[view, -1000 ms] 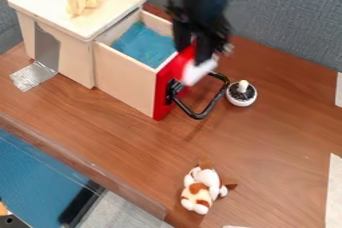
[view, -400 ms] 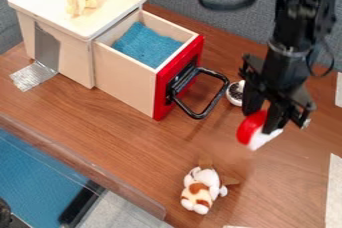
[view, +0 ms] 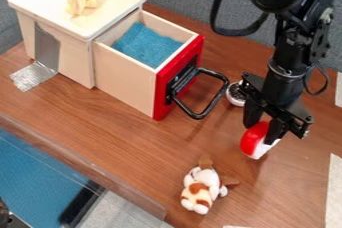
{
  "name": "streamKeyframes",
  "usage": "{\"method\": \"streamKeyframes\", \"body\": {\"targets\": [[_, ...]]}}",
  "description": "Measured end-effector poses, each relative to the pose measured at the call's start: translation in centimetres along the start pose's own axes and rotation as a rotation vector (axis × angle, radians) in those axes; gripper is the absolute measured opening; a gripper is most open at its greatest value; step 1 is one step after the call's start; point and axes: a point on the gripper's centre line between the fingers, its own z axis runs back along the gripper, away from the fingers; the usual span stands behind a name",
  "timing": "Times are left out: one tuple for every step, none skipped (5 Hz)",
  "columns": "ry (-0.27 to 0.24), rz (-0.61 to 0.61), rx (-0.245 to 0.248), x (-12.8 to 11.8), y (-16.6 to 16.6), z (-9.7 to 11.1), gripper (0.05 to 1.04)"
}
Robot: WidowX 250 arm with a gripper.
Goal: Take the red object out of the drawer and put it in front
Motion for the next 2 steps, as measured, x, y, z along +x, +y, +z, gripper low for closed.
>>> {"method": "streamKeyframes", "body": {"targets": [[0.012, 0.018, 0.03, 0.93, 0.49, -0.71, 0.515], [0.021, 0.041, 0.031, 0.81, 0.55, -0.73, 0.586]]}}
